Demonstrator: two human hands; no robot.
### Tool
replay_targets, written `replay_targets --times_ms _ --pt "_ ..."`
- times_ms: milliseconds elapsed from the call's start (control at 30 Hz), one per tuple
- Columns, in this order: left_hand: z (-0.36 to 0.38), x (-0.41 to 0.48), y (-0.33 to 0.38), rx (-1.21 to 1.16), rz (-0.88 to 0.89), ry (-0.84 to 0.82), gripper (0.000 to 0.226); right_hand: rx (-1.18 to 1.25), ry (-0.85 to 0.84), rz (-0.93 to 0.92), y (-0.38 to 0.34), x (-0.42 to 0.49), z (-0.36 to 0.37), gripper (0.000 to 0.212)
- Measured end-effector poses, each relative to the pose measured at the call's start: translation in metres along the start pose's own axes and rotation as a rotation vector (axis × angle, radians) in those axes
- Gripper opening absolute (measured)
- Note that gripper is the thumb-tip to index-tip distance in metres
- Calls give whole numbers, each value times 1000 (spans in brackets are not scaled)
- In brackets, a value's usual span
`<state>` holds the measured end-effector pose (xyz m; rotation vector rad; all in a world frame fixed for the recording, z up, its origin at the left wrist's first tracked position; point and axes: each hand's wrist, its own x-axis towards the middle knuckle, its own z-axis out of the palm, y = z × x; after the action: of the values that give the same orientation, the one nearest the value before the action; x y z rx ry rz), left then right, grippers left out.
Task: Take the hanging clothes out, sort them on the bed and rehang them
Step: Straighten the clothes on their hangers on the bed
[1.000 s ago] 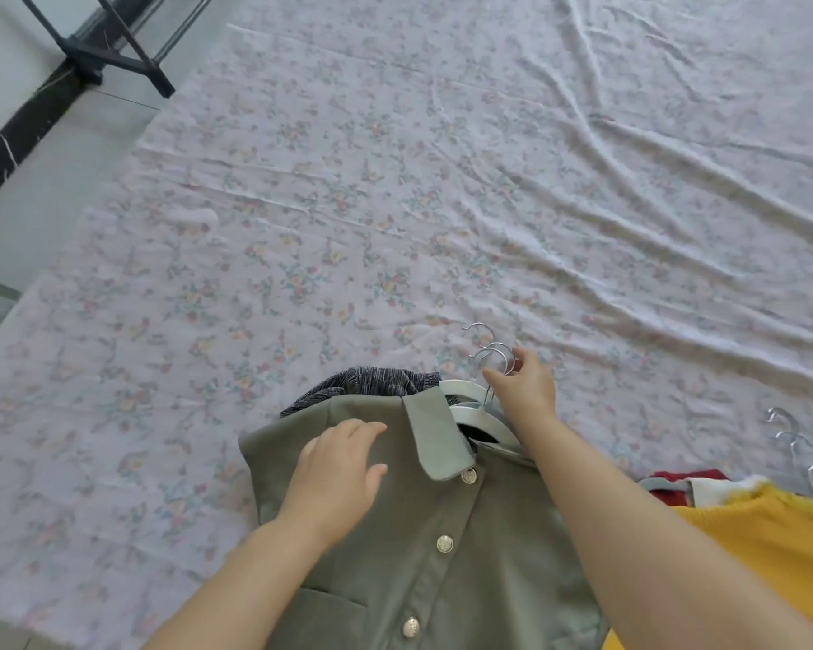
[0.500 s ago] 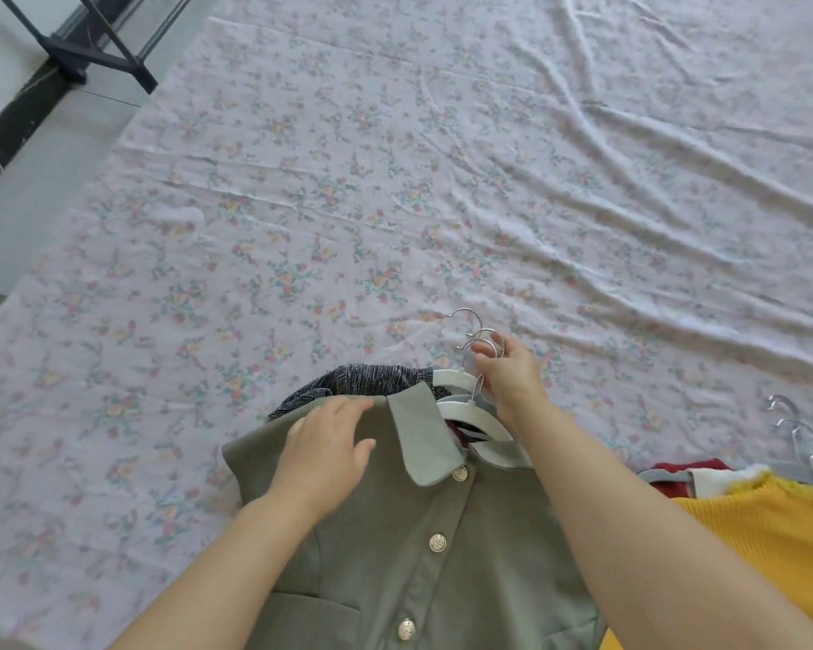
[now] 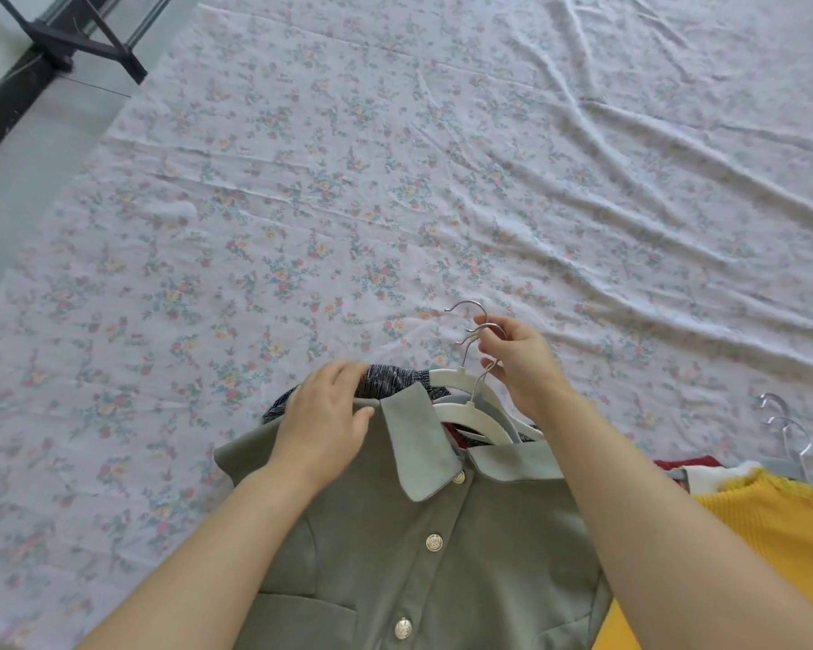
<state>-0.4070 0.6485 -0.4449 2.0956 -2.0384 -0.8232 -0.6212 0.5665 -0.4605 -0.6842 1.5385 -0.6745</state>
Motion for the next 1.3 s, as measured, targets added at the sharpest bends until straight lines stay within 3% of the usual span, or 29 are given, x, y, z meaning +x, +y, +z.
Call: replay_targets --times_ms 267,500,567,667,900,1067,1300 --pt "2 17 -4 135 37 -285 71 -496 -10 -309 -16 -36 -16 12" --pt "-1 -1 -10 178 134 -156 40 -304 98 -338 -16 -73 -7 23" --pt "-9 -12 -10 124 151 -169 44 -265 117 -341 -19 -88 -7 25" --pt "-23 -34 -11 117 202 -242 69 -234 128 -346 -24 -113 -7 21" --pt "-38 -74 1 8 267 62 51 -163 198 -361 -32 -152 -14 15" --pt "-72 -104 14 3 326 144 53 -105 198 -398 -48 -187 -19 23" --pt "-150 -175 22 -22 270 228 49 -134 48 -461 -102 -270 1 20"
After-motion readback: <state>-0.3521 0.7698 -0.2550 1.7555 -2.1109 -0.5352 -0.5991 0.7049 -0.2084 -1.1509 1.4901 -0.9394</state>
